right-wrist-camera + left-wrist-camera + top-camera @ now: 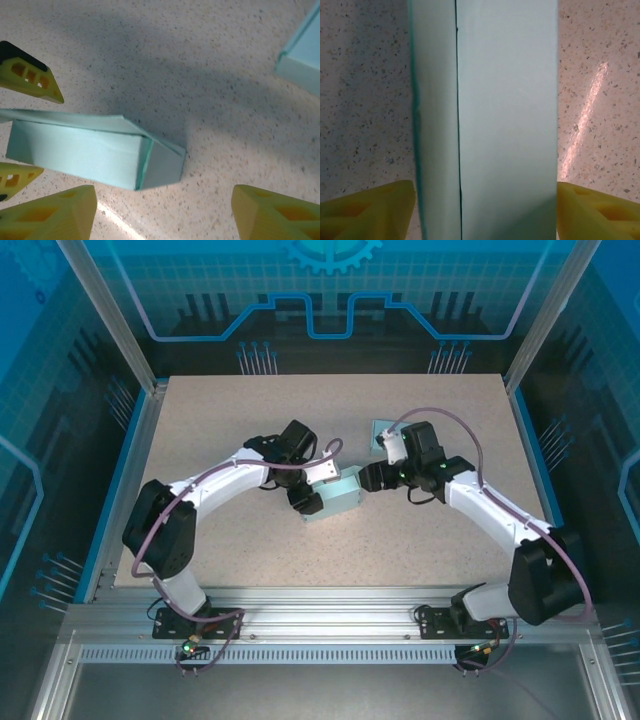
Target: Fold the paper box
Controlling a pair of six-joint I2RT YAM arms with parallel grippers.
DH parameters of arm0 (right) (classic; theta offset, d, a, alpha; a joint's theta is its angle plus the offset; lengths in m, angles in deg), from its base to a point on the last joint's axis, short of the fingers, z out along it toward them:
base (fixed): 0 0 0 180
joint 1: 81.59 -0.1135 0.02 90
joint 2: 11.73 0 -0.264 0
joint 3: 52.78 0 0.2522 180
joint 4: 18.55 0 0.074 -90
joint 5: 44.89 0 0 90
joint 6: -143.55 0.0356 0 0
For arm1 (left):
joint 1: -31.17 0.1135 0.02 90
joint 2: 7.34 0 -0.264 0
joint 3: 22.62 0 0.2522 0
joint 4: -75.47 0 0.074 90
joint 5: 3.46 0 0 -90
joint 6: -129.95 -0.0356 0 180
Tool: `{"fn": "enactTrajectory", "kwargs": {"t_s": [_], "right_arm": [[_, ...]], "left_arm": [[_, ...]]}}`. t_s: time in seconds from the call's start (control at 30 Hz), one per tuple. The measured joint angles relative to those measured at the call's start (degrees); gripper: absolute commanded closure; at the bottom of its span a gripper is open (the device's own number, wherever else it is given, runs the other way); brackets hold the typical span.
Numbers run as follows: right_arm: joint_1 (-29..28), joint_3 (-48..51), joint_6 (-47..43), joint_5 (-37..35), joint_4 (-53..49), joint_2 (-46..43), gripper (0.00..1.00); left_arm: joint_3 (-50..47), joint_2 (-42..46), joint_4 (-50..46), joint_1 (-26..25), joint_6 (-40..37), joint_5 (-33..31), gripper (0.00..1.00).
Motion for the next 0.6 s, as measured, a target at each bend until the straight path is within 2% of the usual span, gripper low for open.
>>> {"fn": "enactTrajectory", "kwargs": {"t_s": [0.07, 0.1, 0.23, 0.37, 0.47, 0.6], "right_arm": [[-0.2, -1.66, -1.36, 0.13, 0.24, 1.77, 0.34], [-0.24, -2.58, -1.99, 0.13, 0.24, 2.71, 0.35], [-0.28, -5.16, -3.96, 0.09, 0.31, 5.4, 0.36], [-0.66, -6.16, -5.42, 0.09, 0.07, 6.14, 0.39], [-1.4, -6.29, -5.99, 0.09, -0.11, 6.14, 0.39], [-1.88, -6.29, -6.36, 0.07, -0.15, 6.14, 0.4]], "left_arm": [[-1.46, 1.57, 1.25, -0.04, 0.07, -0.87, 0.19], [-2.54, 2.86, 2.08, -0.17, 0.35, -1.44, 0.13], [-6.84, 9.14, 6.29, -0.68, 2.36, -3.13, 0.04], [-11.39, 16.76, 11.72, -0.96, 6.21, -4.02, 0.03], [-15.65, 23.15, 16.74, -0.96, 12.07, -5.73, 0.04], [-20.02, 29.18, 20.31, -0.83, 20.76, -10.84, 0.16]]}}
